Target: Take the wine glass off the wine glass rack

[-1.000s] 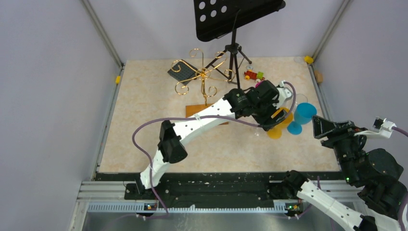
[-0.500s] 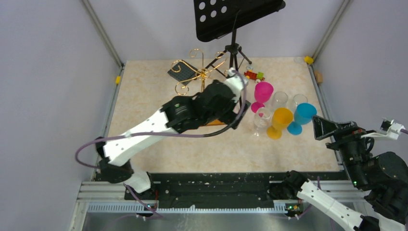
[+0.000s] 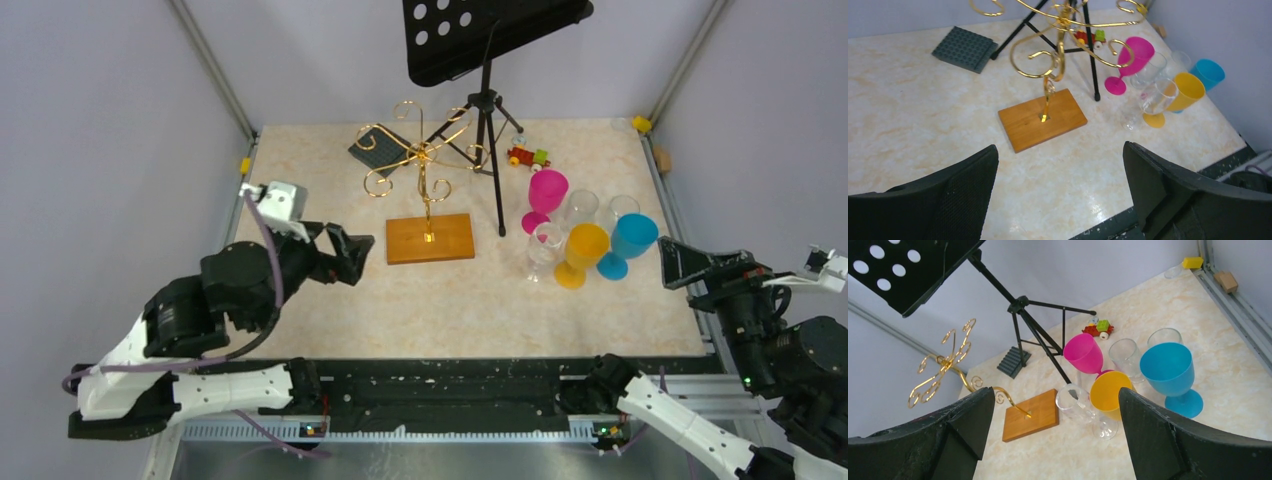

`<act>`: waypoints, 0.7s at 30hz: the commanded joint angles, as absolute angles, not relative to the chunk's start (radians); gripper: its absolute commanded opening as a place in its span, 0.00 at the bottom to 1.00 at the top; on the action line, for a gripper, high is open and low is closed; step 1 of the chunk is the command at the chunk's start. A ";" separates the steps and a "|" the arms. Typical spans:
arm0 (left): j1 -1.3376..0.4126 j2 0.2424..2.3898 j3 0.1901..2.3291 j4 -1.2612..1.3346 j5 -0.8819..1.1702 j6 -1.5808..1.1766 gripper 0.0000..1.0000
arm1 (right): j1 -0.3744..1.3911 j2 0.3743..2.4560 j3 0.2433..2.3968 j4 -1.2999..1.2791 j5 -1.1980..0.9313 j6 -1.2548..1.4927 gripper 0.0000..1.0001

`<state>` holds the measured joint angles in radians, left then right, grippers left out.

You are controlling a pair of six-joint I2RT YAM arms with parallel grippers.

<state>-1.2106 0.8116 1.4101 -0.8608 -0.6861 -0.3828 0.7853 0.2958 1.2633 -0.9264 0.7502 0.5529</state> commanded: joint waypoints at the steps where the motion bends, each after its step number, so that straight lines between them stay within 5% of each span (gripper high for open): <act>1: -1.212 0.741 1.367 -0.863 -0.861 -0.411 0.98 | 0.795 0.305 1.334 -0.949 0.826 0.526 0.96; 21: -1.212 0.600 1.335 -0.976 -1.094 -0.427 0.98 | 0.793 0.238 1.403 -0.976 0.919 0.491 0.99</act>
<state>-1.2106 0.5575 1.3308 -0.9443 -1.0401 -0.4088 0.7853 0.2451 1.3956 -0.9741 0.9112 0.5091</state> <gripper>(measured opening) 0.977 0.983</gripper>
